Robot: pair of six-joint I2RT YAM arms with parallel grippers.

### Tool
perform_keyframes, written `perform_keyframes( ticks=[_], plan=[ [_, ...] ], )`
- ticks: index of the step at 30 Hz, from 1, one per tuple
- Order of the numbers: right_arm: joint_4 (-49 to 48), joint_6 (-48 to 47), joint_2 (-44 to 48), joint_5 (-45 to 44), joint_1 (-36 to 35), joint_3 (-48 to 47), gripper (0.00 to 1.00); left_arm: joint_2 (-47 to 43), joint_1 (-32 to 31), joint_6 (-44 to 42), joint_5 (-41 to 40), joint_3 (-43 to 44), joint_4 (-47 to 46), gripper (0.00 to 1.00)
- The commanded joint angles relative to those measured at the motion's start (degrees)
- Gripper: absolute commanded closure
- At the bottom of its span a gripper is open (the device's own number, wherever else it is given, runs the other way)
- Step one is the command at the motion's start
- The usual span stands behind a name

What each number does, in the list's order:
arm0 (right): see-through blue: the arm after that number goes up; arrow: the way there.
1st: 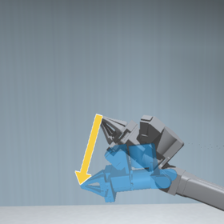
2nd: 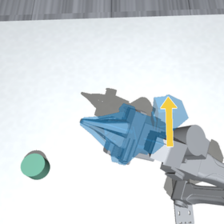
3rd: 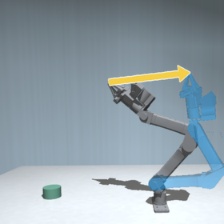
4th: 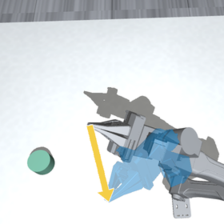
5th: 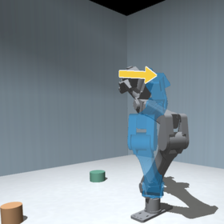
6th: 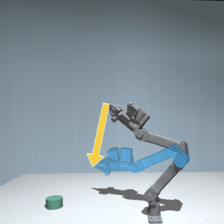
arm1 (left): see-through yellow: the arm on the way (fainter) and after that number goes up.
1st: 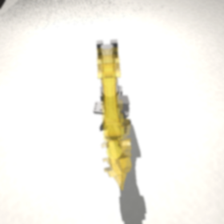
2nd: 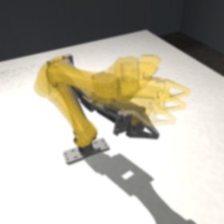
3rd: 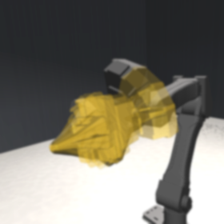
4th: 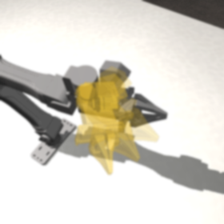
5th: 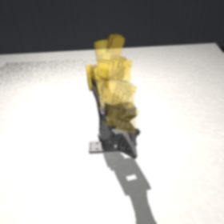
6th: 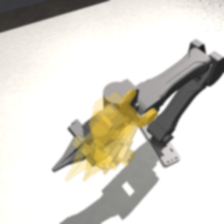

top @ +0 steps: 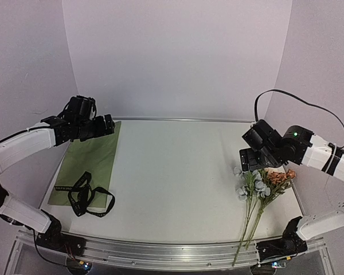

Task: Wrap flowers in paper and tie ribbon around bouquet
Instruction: Move the folded wrapping paper to the center of the board.

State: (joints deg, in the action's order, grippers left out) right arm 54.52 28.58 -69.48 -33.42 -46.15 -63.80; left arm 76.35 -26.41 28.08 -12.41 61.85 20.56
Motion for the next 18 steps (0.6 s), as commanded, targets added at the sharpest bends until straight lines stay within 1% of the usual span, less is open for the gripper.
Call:
perform_keyframes(
  ticks=[1, 4, 6, 11, 18],
  plan=[
    [0.60, 0.66, -1.23, 1.53, 0.17, -2.74, 0.02, 1.51, 0.35, -0.18, -3.39, 3.23, -0.73, 0.00],
    [0.59, 1.03, -2.00, 2.45, 0.13, -2.92, 0.02, 3.31, 1.06, 0.44, -4.82, 4.49, -0.07, 0.00],
    [0.62, 1.04, -2.63, 3.58, 0.13, -3.21, 0.02, 5.16, 2.83, 2.12, -4.85, 5.59, 1.03, 0.00],
    [0.58, 0.62, -4.25, 5.22, 0.17, -3.94, 0.02, 8.68, 9.72, 5.88, 1.14, 4.88, -2.21, 0.00],
    [-0.12, 0.60, -7.10, 8.08, 0.12, -4.65, 0.02, 19.67, 14.96, 6.10, 0.43, 8.11, -3.92, 0.00]
  ],
)
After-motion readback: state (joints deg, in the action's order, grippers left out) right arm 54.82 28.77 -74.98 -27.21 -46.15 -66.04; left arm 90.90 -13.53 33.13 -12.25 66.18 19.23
